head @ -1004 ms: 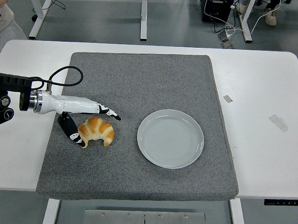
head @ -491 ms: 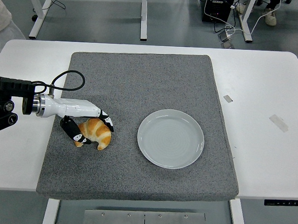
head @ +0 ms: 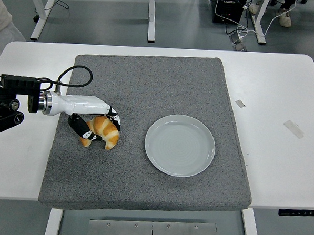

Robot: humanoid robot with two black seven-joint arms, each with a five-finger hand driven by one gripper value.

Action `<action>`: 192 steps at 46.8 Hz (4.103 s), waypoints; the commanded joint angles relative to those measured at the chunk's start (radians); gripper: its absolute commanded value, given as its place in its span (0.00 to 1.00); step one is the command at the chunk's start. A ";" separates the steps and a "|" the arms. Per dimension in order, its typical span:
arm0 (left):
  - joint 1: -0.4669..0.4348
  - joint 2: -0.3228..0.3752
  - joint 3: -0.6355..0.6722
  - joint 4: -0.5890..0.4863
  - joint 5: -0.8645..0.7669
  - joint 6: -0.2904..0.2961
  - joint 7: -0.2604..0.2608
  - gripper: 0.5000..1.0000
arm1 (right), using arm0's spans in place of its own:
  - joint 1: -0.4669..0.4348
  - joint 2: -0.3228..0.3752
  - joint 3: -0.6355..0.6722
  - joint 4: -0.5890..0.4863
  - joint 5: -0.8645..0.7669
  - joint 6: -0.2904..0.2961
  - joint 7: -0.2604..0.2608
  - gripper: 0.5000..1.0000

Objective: Place the bread on the plate

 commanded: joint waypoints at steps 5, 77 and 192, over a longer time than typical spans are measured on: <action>0.000 0.000 0.000 -0.002 -0.001 0.000 0.000 0.03 | 0.000 0.000 0.001 0.000 -0.001 0.000 0.000 1.00; -0.465 -0.285 0.005 0.003 -0.200 -0.147 0.000 0.05 | 0.001 0.000 0.001 0.002 0.000 0.000 0.000 1.00; -0.213 -0.508 0.207 0.198 -0.110 0.035 0.000 0.05 | -0.005 0.000 0.000 -0.008 0.000 0.000 0.000 1.00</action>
